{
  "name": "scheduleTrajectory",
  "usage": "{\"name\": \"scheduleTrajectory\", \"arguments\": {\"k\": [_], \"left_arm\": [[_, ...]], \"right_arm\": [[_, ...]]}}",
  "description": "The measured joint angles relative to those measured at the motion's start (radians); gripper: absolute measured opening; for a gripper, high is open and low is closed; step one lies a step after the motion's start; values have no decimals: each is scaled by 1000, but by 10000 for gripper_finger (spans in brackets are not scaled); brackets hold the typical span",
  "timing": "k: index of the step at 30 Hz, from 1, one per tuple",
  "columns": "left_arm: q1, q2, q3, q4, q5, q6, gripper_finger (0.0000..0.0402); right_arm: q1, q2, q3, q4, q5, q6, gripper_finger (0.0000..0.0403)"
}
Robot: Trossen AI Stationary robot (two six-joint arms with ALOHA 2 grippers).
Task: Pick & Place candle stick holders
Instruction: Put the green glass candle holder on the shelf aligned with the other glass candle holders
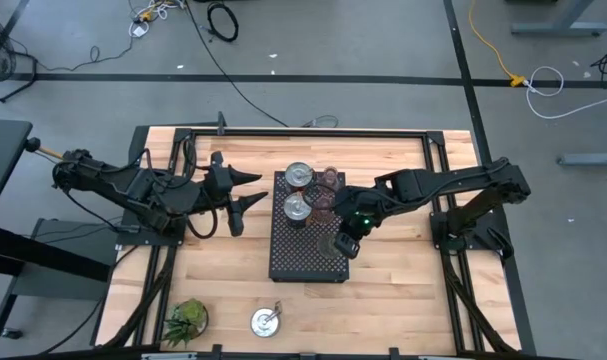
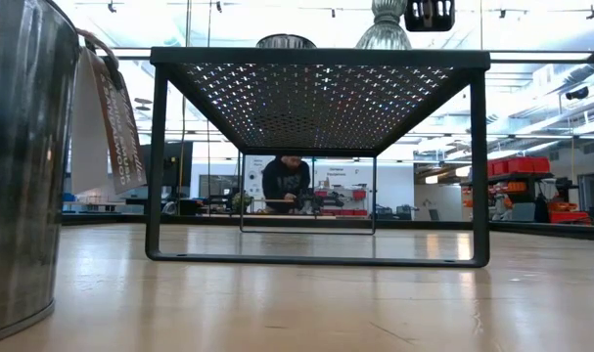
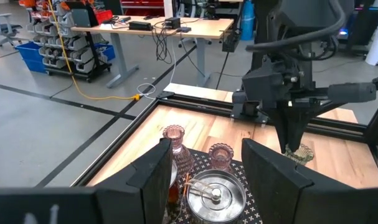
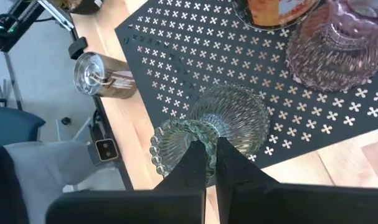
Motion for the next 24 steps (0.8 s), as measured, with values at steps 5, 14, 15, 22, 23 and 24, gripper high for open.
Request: {"name": "scheduleTrajectory", "arguments": {"k": [5,14,15,22,23,24], "left_arm": [[0,0,0,0,0,0,197],[0,0,0,0,0,0,197],[0,0,0,0,0,0,197],[0,0,0,0,0,-2,197],[0,0,0,0,0,-2,197],[0,0,0,0,0,-2,197]], "right_arm": [[0,0,0,4,0,-4,7],[0,0,0,9,10,-3,33],[0,0,0,10,10,-3,32],[0,0,0,10,36,-3,34],[0,0,0,10,35,-3,35],[0,0,0,10,36,-3,36]]}}
